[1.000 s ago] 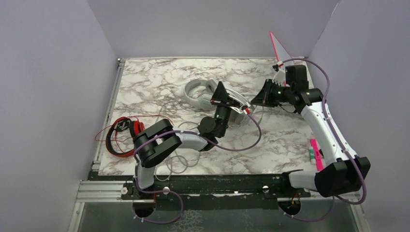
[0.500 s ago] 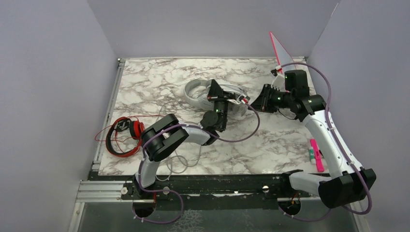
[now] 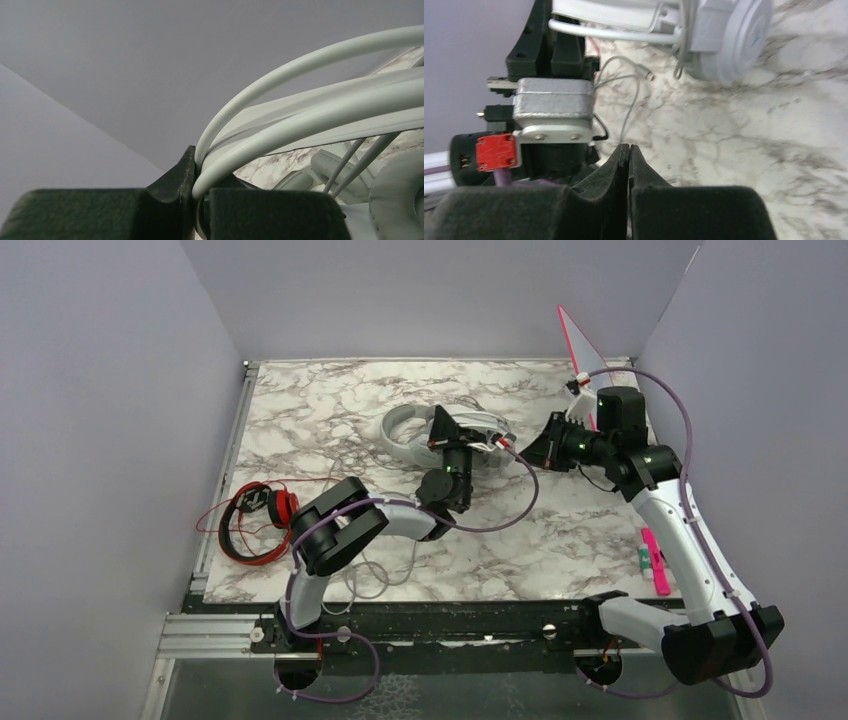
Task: Wrap the headphones
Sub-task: Wrap the headphones cable around the headphones.
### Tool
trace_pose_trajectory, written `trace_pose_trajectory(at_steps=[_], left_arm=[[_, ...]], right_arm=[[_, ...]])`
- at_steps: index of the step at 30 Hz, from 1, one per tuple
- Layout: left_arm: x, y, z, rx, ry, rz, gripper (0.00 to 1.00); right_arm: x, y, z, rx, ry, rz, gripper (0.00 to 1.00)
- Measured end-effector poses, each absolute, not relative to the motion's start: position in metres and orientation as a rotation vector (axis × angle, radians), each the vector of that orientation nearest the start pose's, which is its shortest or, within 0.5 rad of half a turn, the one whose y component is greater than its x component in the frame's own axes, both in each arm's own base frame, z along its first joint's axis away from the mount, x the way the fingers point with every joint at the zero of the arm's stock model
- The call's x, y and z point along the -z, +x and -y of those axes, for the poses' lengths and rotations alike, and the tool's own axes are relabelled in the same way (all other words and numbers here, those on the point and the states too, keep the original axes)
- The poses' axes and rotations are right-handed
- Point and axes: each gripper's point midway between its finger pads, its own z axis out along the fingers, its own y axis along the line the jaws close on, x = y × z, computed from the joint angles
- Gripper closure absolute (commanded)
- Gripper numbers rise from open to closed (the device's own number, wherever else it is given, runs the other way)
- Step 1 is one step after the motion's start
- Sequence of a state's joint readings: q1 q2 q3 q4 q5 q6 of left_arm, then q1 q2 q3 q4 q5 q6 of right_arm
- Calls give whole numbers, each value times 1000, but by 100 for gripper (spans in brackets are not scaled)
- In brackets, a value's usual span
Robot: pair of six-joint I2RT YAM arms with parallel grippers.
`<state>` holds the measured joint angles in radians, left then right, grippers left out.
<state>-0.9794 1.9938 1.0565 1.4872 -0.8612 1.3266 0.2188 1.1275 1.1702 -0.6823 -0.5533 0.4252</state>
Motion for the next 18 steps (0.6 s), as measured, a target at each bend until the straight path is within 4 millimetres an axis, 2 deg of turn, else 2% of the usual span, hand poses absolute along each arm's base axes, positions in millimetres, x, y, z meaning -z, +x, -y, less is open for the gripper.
trace_pose_trajectory(at_steps=[3, 5, 10, 14, 18], left_arm=[[-272, 389, 294, -714, 556, -1133, 100], [-278, 387, 295, -693, 559, -1146, 100], [-284, 380, 296, -591, 604, -1270, 100], [-281, 373, 295, -437, 599, -1437, 100], [-293, 374, 296, -240, 538, -1591, 100]], right_arm=[[-272, 281, -159, -854, -93, -2232, 70], [-279, 290, -153, -791, -97, -2206, 65], [-290, 309, -144, -691, -101, -2170, 42], [-290, 316, -134, -609, -108, -2157, 34], [-305, 320, -129, -560, -138, -2112, 25]])
